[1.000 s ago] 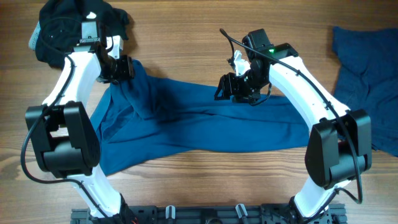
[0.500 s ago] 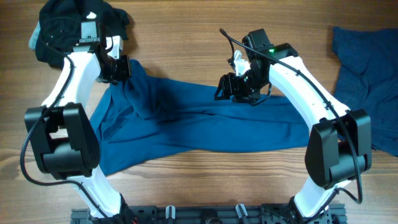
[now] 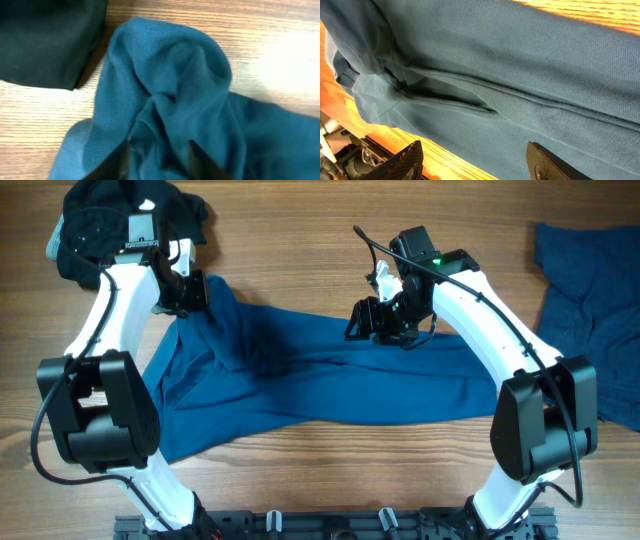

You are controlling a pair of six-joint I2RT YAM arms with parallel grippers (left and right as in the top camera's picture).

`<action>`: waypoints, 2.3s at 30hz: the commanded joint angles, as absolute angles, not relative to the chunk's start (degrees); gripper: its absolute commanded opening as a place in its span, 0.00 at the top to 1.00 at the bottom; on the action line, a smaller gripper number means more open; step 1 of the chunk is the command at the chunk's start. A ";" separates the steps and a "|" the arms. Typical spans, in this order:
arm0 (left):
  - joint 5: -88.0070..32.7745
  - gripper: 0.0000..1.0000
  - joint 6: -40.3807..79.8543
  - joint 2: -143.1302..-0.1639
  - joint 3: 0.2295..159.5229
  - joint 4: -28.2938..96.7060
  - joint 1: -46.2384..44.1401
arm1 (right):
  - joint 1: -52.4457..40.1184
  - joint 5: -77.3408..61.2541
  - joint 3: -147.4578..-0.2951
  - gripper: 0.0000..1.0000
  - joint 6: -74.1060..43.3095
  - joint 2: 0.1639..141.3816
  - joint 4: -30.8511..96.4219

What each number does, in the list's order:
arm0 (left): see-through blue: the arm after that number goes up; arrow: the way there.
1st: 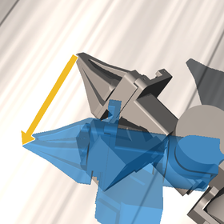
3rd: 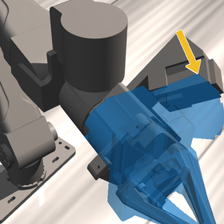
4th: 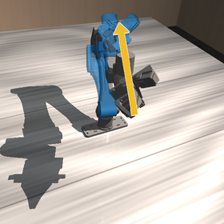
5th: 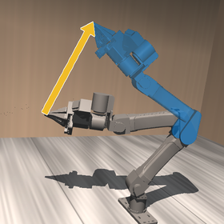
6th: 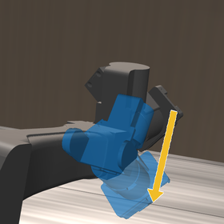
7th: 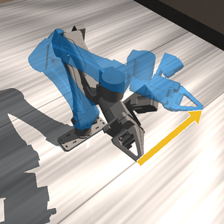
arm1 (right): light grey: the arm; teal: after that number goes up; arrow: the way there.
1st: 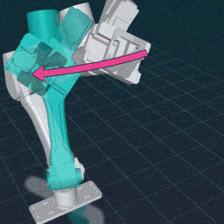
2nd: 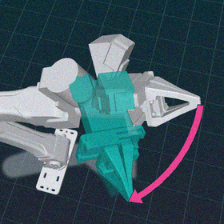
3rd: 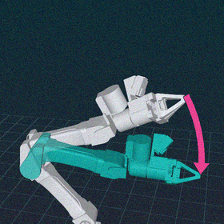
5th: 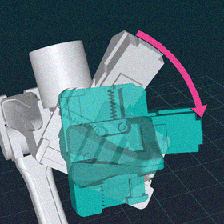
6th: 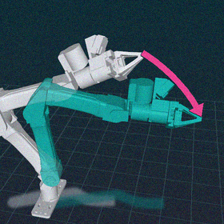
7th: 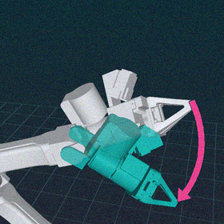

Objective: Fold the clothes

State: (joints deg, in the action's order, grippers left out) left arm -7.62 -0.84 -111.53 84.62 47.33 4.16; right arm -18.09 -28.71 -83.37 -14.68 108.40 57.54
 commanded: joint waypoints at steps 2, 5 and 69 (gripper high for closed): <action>-4.80 0.57 -1.06 -109.95 85.19 47.35 5.34 | -18.59 -28.99 -82.89 0.33 -13.58 107.46 57.56; -5.15 0.55 -1.06 -109.95 85.19 47.62 6.94 | -18.59 -28.99 -82.89 0.33 -13.56 107.46 57.63; -9.19 0.63 -1.04 -116.71 85.19 44.53 6.37 | -18.59 -28.99 -82.89 0.33 -13.72 107.46 57.12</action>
State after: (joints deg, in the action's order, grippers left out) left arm -9.26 -0.99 -116.20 84.62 44.69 6.15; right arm -18.09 -28.71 -83.37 -14.68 108.40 57.34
